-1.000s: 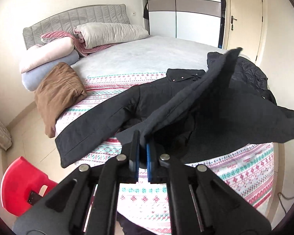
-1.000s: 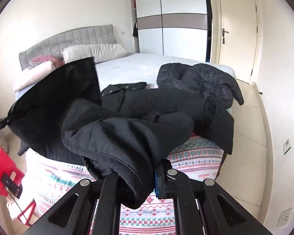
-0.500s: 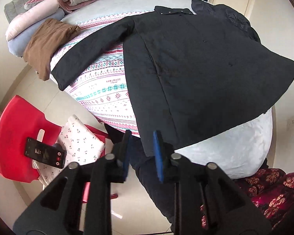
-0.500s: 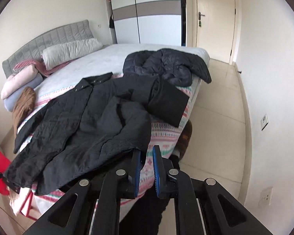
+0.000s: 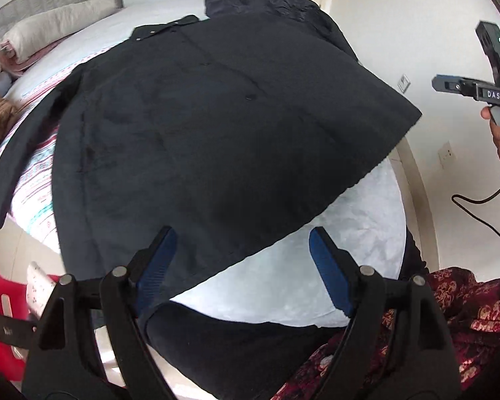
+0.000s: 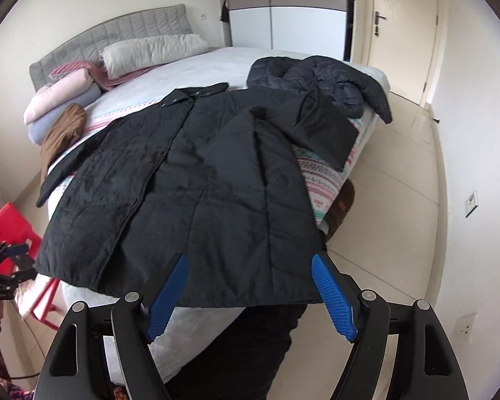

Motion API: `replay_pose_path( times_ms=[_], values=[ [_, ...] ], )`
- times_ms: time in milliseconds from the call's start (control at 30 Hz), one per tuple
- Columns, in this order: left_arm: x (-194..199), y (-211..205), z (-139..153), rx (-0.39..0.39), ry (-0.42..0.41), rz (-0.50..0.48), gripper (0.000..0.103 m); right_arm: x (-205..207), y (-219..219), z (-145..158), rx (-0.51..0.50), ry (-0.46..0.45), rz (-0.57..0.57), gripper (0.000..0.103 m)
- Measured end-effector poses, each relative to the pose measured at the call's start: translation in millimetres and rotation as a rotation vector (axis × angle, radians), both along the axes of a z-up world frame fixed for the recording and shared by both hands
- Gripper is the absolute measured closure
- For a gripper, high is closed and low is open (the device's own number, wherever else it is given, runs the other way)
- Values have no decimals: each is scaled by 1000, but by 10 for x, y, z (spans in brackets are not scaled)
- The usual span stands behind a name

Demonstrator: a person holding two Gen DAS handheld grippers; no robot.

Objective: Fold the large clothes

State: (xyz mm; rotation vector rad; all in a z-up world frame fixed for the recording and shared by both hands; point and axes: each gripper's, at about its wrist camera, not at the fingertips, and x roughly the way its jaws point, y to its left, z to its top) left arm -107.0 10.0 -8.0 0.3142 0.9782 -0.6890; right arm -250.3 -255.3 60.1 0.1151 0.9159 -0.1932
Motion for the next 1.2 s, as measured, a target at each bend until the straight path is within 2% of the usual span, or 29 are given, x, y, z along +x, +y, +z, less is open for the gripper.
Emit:
replay_pose_path(
  times_ms=[167, 267, 300, 333, 367, 400, 467, 500, 567, 633, 667, 700, 733, 767, 833, 867, 900, 967, 1067, 1167, 1200],
  values=[
    [39, -651, -275, 87, -31, -108, 21, 224, 488, -451, 9, 94, 166, 25],
    [59, -827, -228, 67, -58, -150, 22, 286, 676, -587, -3, 109, 231, 25],
    [79, -859, -201, 54, -56, -159, 35, 303, 712, -607, -5, 107, 245, 25],
    [105, -880, -168, 37, -48, -161, 53, 314, 736, -619, -6, 101, 252, 25],
    [179, -909, -141, 35, -40, -151, 91, 319, 735, -616, -6, 92, 252, 25],
    [240, -899, -78, 23, -26, -125, 91, 323, 724, -611, -7, 83, 246, 25],
    [361, -809, 113, -76, 7, -66, 94, 318, 666, -583, 1, 65, 226, 25],
    [399, -763, 220, -119, 4, -36, 99, 307, 626, -558, 8, 53, 216, 25],
    [422, -686, 386, -185, -1, -20, 99, 282, 536, -495, 18, 32, 192, 25],
    [348, -704, 416, -178, 27, -89, 96, 259, 449, -444, 24, 19, 172, 25],
    [286, -736, 379, -159, 68, -157, 81, 254, 402, -427, 27, 16, 164, 25],
    [232, -762, 326, -142, 120, -223, 59, 258, 352, -415, 29, 17, 155, 25],
    [168, -761, 292, -139, 151, -267, 51, 278, 307, -411, 31, 20, 146, 25],
    [106, -744, 289, -141, 147, -298, 42, 308, 266, -410, 32, 25, 138, 25],
    [82, -679, 351, -145, 72, -326, 41, 399, 195, -395, 29, 36, 124, 25],
    [125, -638, 389, -147, 19, -313, 36, 461, 168, -385, 27, 38, 119, 25],
    [205, -597, 412, -153, -29, -278, 26, 533, 146, -376, 28, 40, 117, 25],
    [426, -547, 379, -160, -72, -181, 20, 700, 131, -383, 42, 43, 125, 25],
    [805, -548, 69, -138, 4, -86, 20, 1041, 111, -456, 63, 51, 146, 25],
    [946, -556, -404, -72, 184, -62, 20, 1397, 84, -654, 84, 74, 148, 25],
    [897, -520, -441, -96, 158, -65, 19, 1496, 73, -753, 94, 97, 144, 25]
  ],
)
